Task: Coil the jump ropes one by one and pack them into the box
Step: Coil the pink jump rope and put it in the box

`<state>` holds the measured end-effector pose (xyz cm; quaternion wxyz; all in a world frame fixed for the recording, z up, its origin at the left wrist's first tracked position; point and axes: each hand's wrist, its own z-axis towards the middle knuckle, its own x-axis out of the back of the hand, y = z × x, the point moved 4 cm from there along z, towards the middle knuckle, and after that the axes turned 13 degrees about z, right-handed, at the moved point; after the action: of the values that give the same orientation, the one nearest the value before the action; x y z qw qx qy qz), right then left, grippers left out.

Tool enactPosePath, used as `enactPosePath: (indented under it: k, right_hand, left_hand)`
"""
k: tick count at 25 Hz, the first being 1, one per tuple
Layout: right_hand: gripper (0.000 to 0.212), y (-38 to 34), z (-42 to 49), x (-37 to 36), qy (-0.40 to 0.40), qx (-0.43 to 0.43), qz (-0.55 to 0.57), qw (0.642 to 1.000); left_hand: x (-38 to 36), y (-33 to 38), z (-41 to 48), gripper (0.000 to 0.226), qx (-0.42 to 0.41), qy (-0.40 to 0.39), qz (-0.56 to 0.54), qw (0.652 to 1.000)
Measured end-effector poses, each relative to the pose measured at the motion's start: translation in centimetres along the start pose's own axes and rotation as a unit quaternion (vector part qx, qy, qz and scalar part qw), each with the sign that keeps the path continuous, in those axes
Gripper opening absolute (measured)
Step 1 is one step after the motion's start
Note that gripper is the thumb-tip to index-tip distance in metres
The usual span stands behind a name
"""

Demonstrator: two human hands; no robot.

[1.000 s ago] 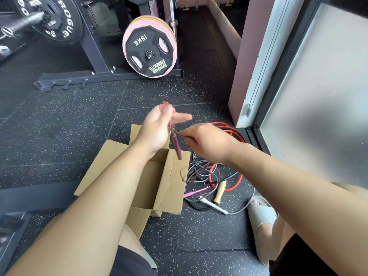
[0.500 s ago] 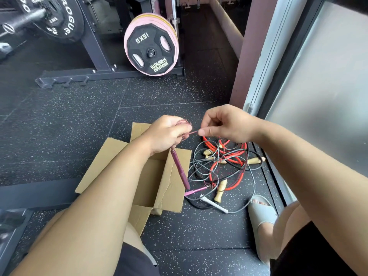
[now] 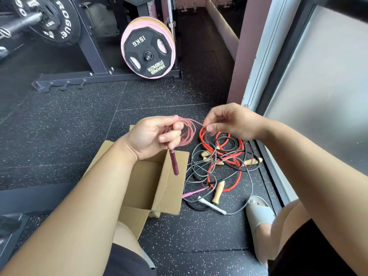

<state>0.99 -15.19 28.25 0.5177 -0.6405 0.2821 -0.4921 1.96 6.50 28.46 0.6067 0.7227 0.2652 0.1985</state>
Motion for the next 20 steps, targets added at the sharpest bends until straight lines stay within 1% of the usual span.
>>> enactPosePath:
  k: [3,5,7,9,10,12,13,15,17,18,20]
  right_hand:
    - [0.012,0.3,0.0,-0.1,-0.006,-0.019,-0.009,1.000]
    - [0.014,0.2,0.0,0.0,0.000,-0.022,-0.012,1.000]
    - [0.018,0.2,-0.1,0.1,0.007,-0.032,0.023,0.999]
    - [0.024,0.1,0.0,-0.1,0.025,-0.046,0.089,0.995]
    - [0.028,0.2,0.1,-0.1,0.040,-0.055,0.131,0.989]
    - [0.033,0.2,0.4,-0.2,0.075,-0.066,0.173,0.980]
    - [0.034,0.2,0.4,-0.3,0.086,-0.064,0.148,0.983]
    - [0.034,0.2,0.4,-0.8,0.075,-0.051,0.013,0.996]
    - [0.033,0.7,0.6,-1.5,0.055,-0.054,-0.115,0.990]
    - [0.032,1.1,0.6,-2.0,0.046,-0.059,-0.136,0.988]
    - [0.038,1.7,0.8,-2.9,0.040,-0.054,-0.124,0.990]
  left_hand:
    - [0.3,0.1,0.1,0.027,-0.008,0.048,-0.030,0.998]
    - [0.5,0.1,0.2,0.028,-0.010,0.083,-0.036,0.996]
    - [1.0,-0.2,0.5,0.035,-0.011,0.146,-0.035,0.989]
    - [1.6,-0.5,0.8,0.037,-0.013,0.213,-0.014,0.977]
    - [1.8,-0.7,0.9,0.037,-0.013,0.233,-0.010,0.972]
    - [1.8,-0.8,1.0,0.039,-0.017,0.225,-0.037,0.973]
    - [1.6,-0.7,1.0,0.040,-0.020,0.199,-0.062,0.978]
    - [1.1,0.0,1.0,0.038,-0.032,0.138,-0.117,0.983]
    - [0.8,0.7,0.7,0.032,-0.056,0.104,-0.169,0.979]
    - [0.8,0.9,0.5,0.032,-0.069,0.100,-0.189,0.974]
    - [1.2,1.4,0.2,0.033,-0.093,0.113,-0.214,0.966]
